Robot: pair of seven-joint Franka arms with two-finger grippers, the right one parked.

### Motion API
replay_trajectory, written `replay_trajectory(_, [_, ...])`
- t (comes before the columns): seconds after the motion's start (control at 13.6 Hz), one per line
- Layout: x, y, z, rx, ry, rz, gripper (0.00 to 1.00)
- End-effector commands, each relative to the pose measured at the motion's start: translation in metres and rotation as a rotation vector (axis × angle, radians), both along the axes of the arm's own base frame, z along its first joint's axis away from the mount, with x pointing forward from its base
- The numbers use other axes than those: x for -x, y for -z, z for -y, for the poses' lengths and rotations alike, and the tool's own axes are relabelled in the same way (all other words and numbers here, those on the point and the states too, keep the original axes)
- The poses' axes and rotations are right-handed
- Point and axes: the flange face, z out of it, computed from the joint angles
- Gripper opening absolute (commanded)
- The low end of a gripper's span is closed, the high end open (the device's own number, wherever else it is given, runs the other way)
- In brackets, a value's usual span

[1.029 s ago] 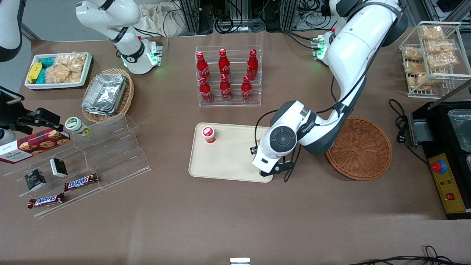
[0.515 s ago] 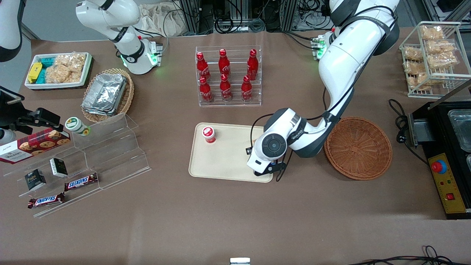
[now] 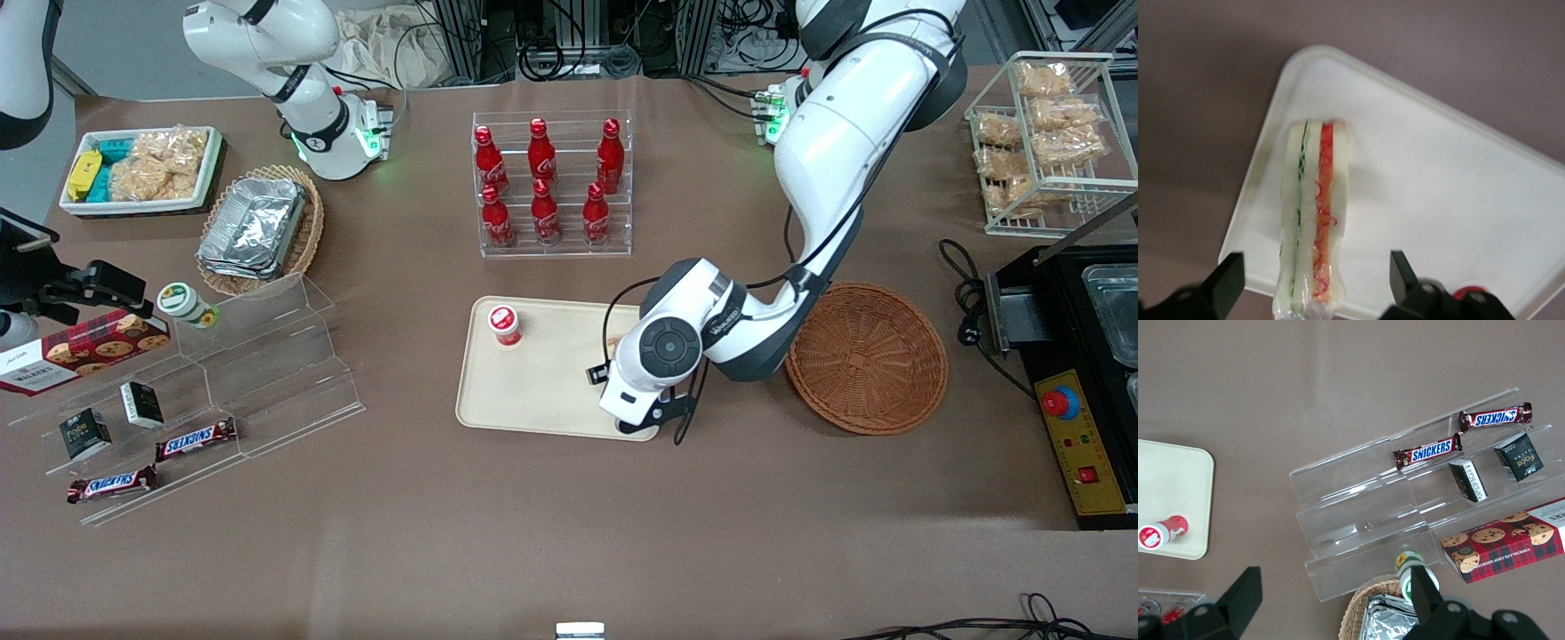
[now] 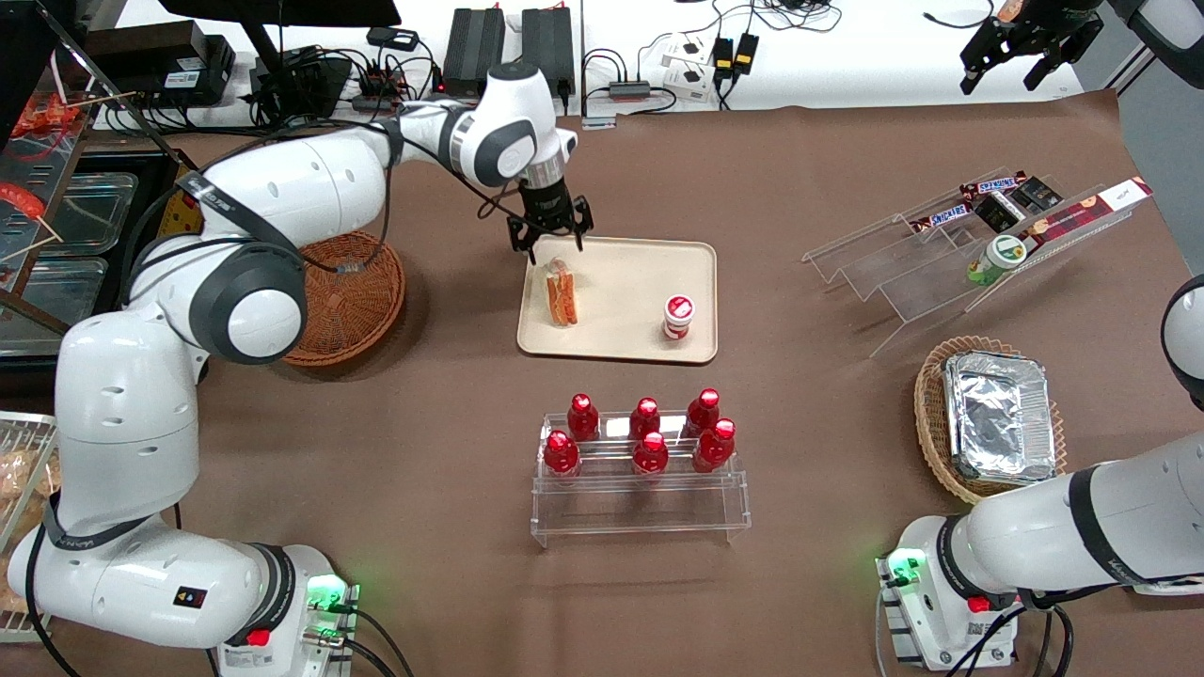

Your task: Place sandwich from basket to tray

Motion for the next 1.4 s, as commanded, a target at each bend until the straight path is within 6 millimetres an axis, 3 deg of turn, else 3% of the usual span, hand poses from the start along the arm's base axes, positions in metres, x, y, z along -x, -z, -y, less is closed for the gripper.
replay_trajectory(0.0, [-0.004,-0.105,-0.042,-0.058,-0.089,0.068,1.0])
replay_trajectory(0.22, [-0.007,-0.185,-0.106,-0.11,-0.158,0.09,1.0])
replay_trajectory(0.51, [0.002,-0.241,-0.165,-0.15,-0.198,0.128,1.0])
replay_trajectory(0.66, [0.005,-0.254,-0.201,-0.159,-0.152,0.14,1.0])
replay_trajectory(0.88, [0.016,-0.266,-0.228,-0.172,-0.069,0.151,1.0])
replay_trajectory(1.32, [0.026,-0.288,-0.324,-0.143,0.06,0.126,1.0])
